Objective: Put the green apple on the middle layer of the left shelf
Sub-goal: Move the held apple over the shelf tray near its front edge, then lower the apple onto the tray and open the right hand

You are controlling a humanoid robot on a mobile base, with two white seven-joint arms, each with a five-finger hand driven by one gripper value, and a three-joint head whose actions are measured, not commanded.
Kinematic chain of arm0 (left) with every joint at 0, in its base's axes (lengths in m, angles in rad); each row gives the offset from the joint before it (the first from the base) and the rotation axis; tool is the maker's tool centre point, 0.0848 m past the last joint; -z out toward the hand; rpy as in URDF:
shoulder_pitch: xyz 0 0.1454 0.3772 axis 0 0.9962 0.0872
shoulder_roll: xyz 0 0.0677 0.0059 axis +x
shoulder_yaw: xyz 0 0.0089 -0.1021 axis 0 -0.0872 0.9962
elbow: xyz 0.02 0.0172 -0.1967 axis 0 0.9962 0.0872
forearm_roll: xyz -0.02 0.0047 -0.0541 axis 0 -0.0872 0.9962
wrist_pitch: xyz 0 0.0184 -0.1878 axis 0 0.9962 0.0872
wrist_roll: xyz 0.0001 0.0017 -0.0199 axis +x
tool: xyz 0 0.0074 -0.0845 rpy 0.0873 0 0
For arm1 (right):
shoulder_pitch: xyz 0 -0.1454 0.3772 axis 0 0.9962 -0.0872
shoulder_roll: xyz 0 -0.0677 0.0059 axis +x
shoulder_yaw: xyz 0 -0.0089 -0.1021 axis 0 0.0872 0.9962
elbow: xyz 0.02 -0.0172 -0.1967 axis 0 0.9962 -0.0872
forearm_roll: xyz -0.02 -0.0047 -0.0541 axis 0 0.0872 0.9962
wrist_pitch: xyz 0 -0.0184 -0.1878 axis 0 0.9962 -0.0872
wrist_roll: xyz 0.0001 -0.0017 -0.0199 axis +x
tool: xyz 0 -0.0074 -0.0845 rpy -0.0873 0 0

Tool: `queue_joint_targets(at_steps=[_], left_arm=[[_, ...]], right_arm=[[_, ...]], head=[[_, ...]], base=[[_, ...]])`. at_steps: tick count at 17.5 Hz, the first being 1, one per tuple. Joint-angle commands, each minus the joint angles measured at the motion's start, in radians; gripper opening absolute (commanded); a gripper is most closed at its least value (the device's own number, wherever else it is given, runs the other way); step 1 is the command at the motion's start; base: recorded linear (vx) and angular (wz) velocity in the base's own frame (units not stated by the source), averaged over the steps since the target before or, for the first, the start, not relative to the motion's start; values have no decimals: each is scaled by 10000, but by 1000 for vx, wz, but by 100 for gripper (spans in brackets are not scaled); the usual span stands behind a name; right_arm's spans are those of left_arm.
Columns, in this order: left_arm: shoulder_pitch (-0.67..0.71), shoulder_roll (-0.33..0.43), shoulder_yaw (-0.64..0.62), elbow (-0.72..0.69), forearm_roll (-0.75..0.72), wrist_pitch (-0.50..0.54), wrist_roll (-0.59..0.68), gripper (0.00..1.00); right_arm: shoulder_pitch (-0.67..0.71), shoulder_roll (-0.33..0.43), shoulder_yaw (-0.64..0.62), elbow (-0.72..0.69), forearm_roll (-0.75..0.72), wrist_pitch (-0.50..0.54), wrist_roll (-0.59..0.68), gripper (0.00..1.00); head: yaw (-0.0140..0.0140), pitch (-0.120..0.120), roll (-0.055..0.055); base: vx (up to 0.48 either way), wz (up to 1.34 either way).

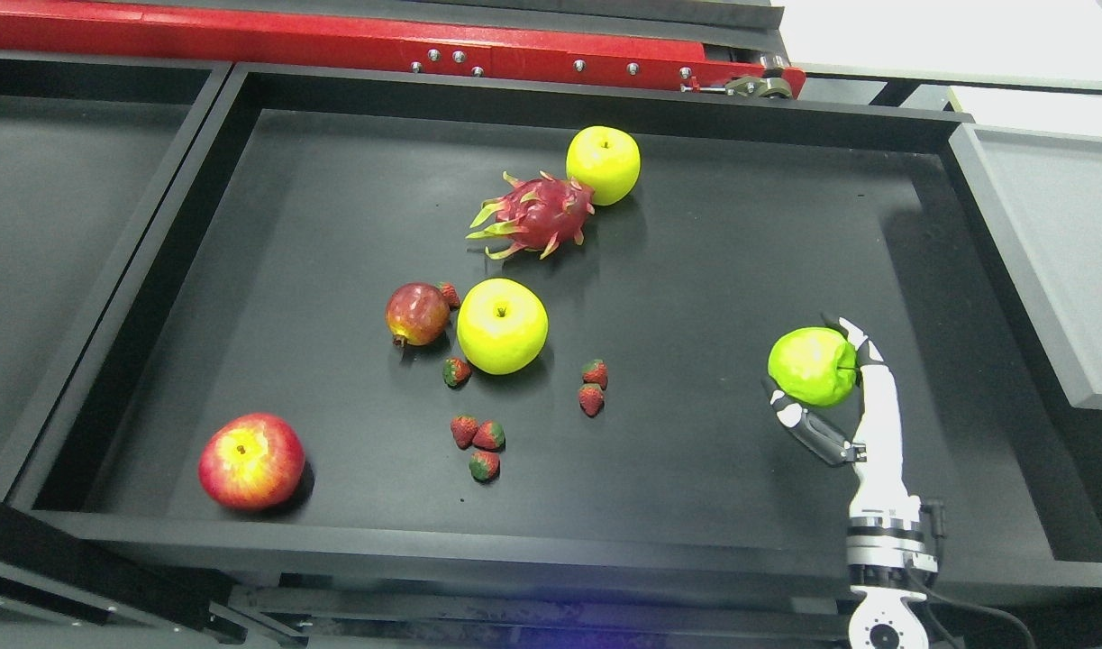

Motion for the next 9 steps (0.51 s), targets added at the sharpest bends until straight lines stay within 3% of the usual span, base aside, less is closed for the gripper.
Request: queue_joint_targets(at_steps=[1, 8, 9], left_arm=[[0, 175, 0, 0, 0, -3, 4, 100], [0, 175, 0, 0, 0, -3, 4, 100], [0, 175, 0, 0, 0, -3, 4, 100]], right_arm=[[15, -175, -53, -4, -13, 3, 6, 0], [-46, -175, -83, 11, -13, 109, 52, 1], [-77, -175, -8, 11, -28, 611, 98, 19]], head=[[0, 0, 0], [0, 0, 0], [0, 0, 0]], base=[[0, 0], [0, 0], [0, 0]])
